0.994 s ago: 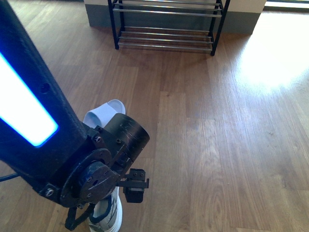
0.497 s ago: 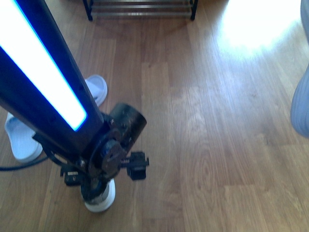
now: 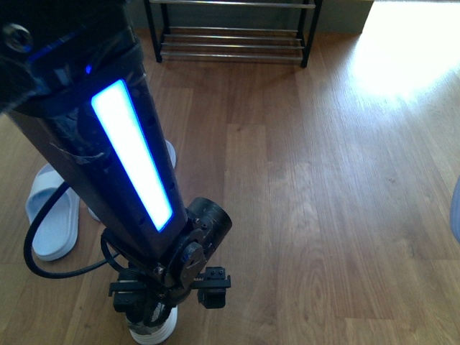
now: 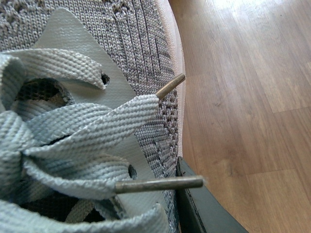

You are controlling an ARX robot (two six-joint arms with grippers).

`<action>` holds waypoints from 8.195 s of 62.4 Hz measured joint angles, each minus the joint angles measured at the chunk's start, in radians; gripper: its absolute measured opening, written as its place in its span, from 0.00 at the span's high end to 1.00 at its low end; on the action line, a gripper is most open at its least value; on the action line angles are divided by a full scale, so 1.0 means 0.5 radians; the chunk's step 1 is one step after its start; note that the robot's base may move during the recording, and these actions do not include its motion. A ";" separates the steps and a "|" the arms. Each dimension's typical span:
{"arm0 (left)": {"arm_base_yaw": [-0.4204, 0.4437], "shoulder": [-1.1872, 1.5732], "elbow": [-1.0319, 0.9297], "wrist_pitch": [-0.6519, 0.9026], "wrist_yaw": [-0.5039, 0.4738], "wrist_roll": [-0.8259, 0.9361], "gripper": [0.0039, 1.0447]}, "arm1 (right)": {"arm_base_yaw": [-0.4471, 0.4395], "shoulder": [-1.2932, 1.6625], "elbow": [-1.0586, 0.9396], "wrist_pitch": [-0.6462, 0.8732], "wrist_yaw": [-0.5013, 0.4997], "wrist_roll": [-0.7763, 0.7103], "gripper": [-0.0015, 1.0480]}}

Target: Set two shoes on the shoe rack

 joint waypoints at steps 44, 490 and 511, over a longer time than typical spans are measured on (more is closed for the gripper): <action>0.047 0.125 0.111 -0.051 -0.012 0.111 0.72 | 0.000 0.000 0.000 0.000 0.000 0.000 0.97; -0.068 -3.037 -1.778 0.575 -0.520 0.623 0.97 | 0.002 0.000 -0.001 0.002 -0.002 -0.005 0.97; -0.068 -3.037 -1.779 0.574 -0.520 0.622 0.97 | 0.002 0.000 -0.003 0.002 -0.001 -0.005 0.97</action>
